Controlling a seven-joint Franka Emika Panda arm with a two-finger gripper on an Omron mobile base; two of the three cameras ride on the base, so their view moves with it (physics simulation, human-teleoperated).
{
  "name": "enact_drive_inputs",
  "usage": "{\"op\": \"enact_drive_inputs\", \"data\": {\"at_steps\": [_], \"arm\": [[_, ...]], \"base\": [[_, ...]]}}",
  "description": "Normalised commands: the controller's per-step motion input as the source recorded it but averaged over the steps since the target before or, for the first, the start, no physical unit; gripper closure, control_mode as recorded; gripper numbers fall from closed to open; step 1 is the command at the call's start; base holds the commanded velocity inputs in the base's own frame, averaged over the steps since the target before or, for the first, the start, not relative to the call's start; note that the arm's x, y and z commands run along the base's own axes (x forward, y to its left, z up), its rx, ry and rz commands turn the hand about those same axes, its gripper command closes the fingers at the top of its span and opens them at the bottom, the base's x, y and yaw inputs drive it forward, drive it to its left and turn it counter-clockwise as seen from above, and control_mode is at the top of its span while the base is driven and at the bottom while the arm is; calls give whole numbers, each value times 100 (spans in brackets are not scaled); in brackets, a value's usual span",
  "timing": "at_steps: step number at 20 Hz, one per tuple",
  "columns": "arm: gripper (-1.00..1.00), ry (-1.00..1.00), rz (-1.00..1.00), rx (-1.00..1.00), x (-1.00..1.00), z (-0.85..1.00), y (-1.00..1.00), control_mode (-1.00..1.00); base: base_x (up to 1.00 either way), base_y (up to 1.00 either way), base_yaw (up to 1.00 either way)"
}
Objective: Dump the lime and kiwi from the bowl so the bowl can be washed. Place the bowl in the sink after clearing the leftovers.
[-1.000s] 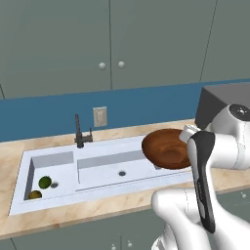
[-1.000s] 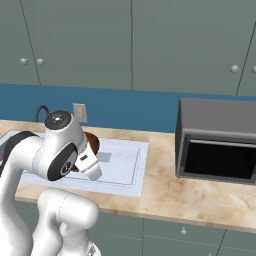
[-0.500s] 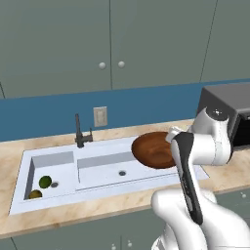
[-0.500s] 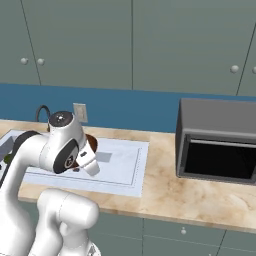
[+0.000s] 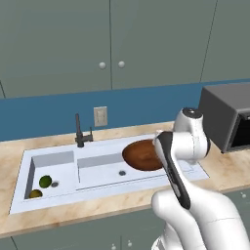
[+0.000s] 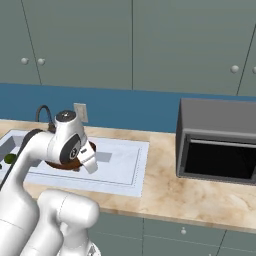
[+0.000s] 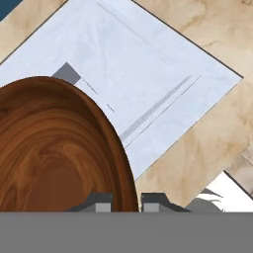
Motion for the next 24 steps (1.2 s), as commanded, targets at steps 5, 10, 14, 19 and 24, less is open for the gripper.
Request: {"op": "enact_drive_inputs", "data": {"at_steps": [5, 10, 14, 19, 24], "arm": [[100, 2, 0, 0, 49, -39, 17, -100], [100, -1, 0, 0, 53, -27, 22, -100], [100, 0, 0, 0, 41, -43, 15, -100], [100, 0, 0, 0, 23, -45, 4, -100], [100, 0, 0, 0, 2, -42, 0, -100]], "base": [[0, 0, 0], [0, 0, 0], [0, 0, 0], [0, 0, 0], [0, 0, 0]]}}
